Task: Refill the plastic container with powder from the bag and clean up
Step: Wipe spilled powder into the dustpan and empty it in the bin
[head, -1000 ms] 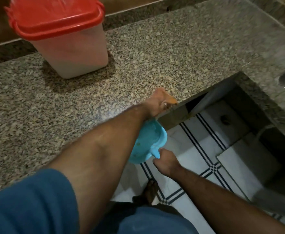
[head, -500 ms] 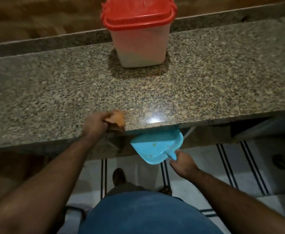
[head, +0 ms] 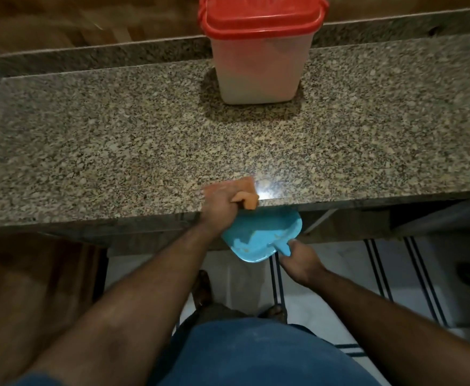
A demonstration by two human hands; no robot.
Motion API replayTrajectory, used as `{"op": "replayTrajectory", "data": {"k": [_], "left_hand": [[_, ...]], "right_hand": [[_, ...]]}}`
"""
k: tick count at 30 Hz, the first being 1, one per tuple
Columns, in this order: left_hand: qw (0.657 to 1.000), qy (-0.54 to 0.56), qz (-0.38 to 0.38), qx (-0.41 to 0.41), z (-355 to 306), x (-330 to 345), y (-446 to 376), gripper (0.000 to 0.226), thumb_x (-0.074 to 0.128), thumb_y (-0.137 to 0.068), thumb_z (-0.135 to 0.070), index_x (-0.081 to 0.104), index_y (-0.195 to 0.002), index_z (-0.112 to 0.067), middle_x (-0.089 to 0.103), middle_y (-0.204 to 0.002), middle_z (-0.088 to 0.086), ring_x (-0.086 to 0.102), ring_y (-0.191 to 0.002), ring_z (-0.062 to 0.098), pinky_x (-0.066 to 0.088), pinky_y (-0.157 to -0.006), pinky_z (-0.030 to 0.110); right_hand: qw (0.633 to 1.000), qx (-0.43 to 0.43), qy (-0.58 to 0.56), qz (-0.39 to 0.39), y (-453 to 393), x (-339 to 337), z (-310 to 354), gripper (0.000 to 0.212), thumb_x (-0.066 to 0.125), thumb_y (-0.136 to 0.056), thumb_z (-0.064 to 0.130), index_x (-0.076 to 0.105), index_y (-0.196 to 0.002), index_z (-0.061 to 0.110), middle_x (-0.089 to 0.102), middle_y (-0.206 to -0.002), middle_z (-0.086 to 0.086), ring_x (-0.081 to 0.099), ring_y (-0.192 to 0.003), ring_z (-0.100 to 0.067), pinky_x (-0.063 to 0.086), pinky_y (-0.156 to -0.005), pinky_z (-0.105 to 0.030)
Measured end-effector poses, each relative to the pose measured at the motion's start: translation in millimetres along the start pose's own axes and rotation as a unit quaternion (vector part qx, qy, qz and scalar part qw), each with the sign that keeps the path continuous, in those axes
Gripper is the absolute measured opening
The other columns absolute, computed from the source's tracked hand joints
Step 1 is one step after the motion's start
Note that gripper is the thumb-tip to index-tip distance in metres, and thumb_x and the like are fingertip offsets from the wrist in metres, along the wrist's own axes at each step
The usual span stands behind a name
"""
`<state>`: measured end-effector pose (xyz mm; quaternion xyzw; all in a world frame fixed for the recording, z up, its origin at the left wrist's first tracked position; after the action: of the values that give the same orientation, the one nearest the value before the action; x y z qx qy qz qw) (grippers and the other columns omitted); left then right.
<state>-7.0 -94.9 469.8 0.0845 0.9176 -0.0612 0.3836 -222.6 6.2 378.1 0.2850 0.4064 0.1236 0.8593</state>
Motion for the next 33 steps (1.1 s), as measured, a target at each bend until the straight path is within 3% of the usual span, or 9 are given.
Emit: {"op": "replayTrajectory", "data": {"k": [4, 8, 13, 15, 21, 24, 26, 30, 33], "left_hand": [[0.985, 0.104, -0.023, -0.134, -4.2, -3.1, -33.1, 0.025, 0.057, -0.105, -0.009, 0.076, -0.115, -0.022, 0.073, -0.109, -0.006, 0.072, -0.098, 0.018, 0.062, -0.066, 0.020], [0.974, -0.025, -0.151, -0.166, 26.8, -30.3, -30.2, 0.025, 0.056, -0.104, -0.048, 0.074, -0.103, -0.032, 0.072, -0.093, -0.009, 0.067, -0.082, 0.016, 0.056, -0.064, 0.034], [1.000, -0.006, 0.005, -0.020, 2.4, 30.1, 13.8, 0.037, 0.051, -0.091, -0.006, 0.083, -0.099, -0.024, 0.078, -0.102, -0.013, 0.070, -0.103, 0.007, 0.041, -0.115, 0.065], [0.998, 0.053, 0.037, -0.015, -22.6, 38.6, 3.5, 0.033, 0.055, -0.096, 0.001, 0.082, -0.097, -0.018, 0.068, -0.088, -0.026, 0.065, -0.092, -0.008, 0.044, -0.114, 0.059], [0.991, 0.106, 0.031, -0.082, -55.8, 38.9, -64.5, 0.034, 0.056, -0.106, -0.018, 0.073, -0.133, -0.031, 0.072, -0.103, -0.014, 0.071, -0.077, 0.007, 0.066, -0.072, 0.036], [0.977, 0.015, 0.206, 0.048, -67.2, 68.2, -59.6, 0.034, 0.058, -0.108, -0.013, 0.071, -0.139, -0.017, 0.077, -0.122, 0.003, 0.074, -0.111, 0.016, 0.054, -0.098, 0.022], [0.962, -0.024, 0.263, 0.072, -66.2, 75.6, -50.0, 0.034, 0.056, -0.105, -0.006, 0.073, -0.134, -0.009, 0.073, -0.132, 0.015, 0.066, -0.126, 0.030, 0.048, -0.107, 0.033], [0.989, -0.014, 0.148, -0.024, -43.7, 34.9, -52.0, 0.032, 0.053, -0.097, -0.021, 0.074, -0.119, -0.031, 0.077, -0.111, 0.000, 0.070, -0.104, 0.024, 0.060, -0.094, 0.047], [0.993, -0.050, 0.004, -0.105, -6.0, -8.8, -46.0, 0.044, 0.052, -0.094, -0.012, 0.071, -0.128, -0.033, 0.075, -0.107, -0.003, 0.068, -0.097, 0.022, 0.056, -0.073, 0.035]], "right_hand": [[1.000, 0.008, -0.005, 0.005, -0.9, 5.4, 9.0, 0.027, 0.062, -0.084, 0.017, 0.066, -0.108, 0.008, 0.073, -0.110, -0.012, 0.070, -0.104, -0.033, 0.050, -0.080, -0.031], [1.000, 0.017, 0.002, -0.009, 1.4, 10.5, 12.3, 0.022, 0.065, -0.086, 0.017, 0.063, -0.107, 0.009, 0.071, -0.109, -0.012, 0.069, -0.103, -0.034, 0.050, -0.079, -0.031], [1.000, 0.023, -0.002, -0.008, 7.9, 21.3, 7.8, 0.016, 0.061, -0.081, 0.020, 0.061, -0.096, 0.015, 0.068, -0.095, -0.005, 0.068, -0.091, -0.027, 0.059, -0.078, -0.040], [1.000, 0.029, 0.008, -0.009, 10.8, 22.4, 4.9, 0.013, 0.061, -0.082, 0.020, 0.059, -0.094, 0.016, 0.066, -0.092, -0.004, 0.067, -0.090, -0.027, 0.054, -0.073, -0.036], [0.999, 0.050, -0.009, -0.017, 21.9, 18.5, -12.2, 0.026, 0.058, -0.082, 0.027, 0.065, -0.105, 0.016, 0.070, -0.101, -0.006, 0.069, -0.096, -0.027, 0.062, -0.087, -0.046], [0.997, 0.062, -0.006, -0.034, 25.4, 17.6, -19.1, 0.026, 0.059, -0.084, 0.027, 0.065, -0.107, 0.015, 0.070, -0.103, -0.007, 0.069, -0.096, -0.027, 0.061, -0.086, -0.044], [0.997, 0.065, -0.001, -0.037, 28.2, 16.5, -21.5, 0.024, 0.059, -0.084, 0.024, 0.063, -0.105, 0.013, 0.070, -0.104, -0.009, 0.068, -0.096, -0.029, 0.059, -0.085, -0.042], [0.997, 0.061, 0.000, -0.036, 29.7, 13.4, -24.6, 0.018, 0.059, -0.086, 0.022, 0.061, -0.103, 0.015, 0.070, -0.103, -0.008, 0.068, -0.096, -0.029, 0.059, -0.084, -0.041], [0.998, 0.052, -0.003, -0.033, 26.9, 13.4, -26.8, 0.019, 0.059, -0.086, 0.024, 0.061, -0.104, 0.017, 0.071, -0.104, -0.008, 0.069, -0.098, -0.029, 0.061, -0.087, -0.043]]}}
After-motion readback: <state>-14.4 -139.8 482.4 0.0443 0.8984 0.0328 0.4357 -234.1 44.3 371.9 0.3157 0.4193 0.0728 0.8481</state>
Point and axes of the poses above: each hand's wrist, its own y-axis away from the middle knuckle, its own x-axis out of the palm, z = x × y, the point moved 2 cm from there along -y, towards the middle knuckle
